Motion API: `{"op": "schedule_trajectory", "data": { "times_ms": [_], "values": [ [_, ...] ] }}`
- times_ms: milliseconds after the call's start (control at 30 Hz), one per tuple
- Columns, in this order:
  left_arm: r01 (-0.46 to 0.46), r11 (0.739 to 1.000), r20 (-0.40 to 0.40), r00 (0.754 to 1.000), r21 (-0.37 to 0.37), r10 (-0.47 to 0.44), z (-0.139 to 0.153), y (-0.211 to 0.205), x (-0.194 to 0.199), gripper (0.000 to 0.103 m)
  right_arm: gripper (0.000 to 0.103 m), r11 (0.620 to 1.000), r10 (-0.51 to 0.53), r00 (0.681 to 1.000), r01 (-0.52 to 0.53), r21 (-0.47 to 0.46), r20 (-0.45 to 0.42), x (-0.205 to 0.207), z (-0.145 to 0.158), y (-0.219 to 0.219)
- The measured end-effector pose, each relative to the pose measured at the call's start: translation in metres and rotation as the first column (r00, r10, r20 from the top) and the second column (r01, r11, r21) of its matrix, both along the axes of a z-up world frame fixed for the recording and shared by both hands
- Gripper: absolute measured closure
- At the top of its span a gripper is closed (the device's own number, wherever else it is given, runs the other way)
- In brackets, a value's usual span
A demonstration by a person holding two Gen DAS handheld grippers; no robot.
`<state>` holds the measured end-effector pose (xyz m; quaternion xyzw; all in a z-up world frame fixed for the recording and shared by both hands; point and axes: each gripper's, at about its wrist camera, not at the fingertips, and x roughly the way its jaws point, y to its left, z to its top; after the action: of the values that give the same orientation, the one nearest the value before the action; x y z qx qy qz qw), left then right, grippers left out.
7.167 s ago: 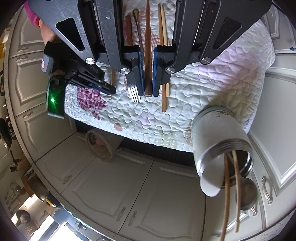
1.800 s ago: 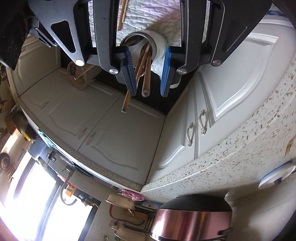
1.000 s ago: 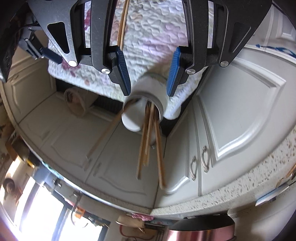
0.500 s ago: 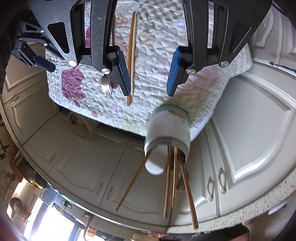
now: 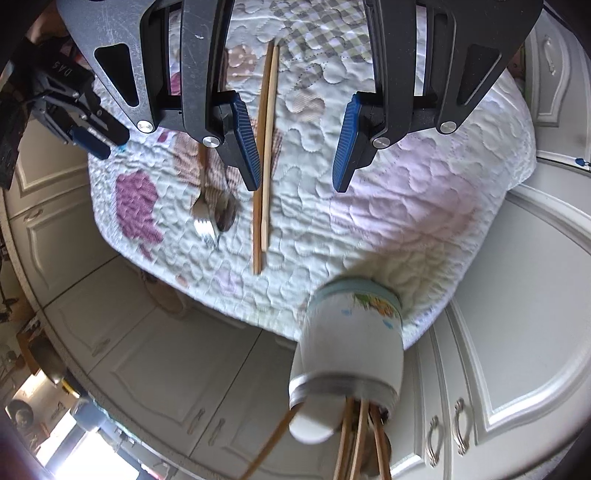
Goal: Organize utensils
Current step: 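Move both tools back down to the remaining utensils on the quilt, then close left gripper on the light chopstick while right gripper closes on the metal fork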
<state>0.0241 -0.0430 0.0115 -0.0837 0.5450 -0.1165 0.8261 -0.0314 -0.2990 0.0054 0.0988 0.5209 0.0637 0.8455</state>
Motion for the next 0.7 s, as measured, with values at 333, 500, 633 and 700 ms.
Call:
{"op": "schedule_trajectory", "data": {
  "times_ms": [333, 500, 633, 700],
  "values": [
    [0.044, 0.994, -0.075, 0.996, 0.095, -0.037, -0.045, -0.021, 0.01, 0.064, 0.036, 0.999, 0.043, 0.998, -0.042, 0.012, -0.037, 0.005, -0.01, 0.01],
    [0.06, 0.991, -0.089, 0.995, 0.122, -0.049, -0.057, -0.03, 0.015, 0.064, 0.036, 0.998, 0.041, 0.998, -0.038, 0.048, -0.053, 0.009, -0.013, 0.009],
    [0.08, 0.985, -0.071, 0.995, 0.155, -0.069, -0.059, -0.04, 0.016, 0.064, 0.036, 0.997, 0.05, 0.997, -0.046, 0.062, -0.061, 0.011, -0.015, 0.011],
    [0.082, 0.986, -0.076, 0.995, 0.148, -0.071, -0.058, -0.041, 0.018, 0.064, 0.036, 0.997, 0.06, 0.996, -0.056, 0.061, -0.065, 0.012, -0.016, 0.012]
  ]
}}
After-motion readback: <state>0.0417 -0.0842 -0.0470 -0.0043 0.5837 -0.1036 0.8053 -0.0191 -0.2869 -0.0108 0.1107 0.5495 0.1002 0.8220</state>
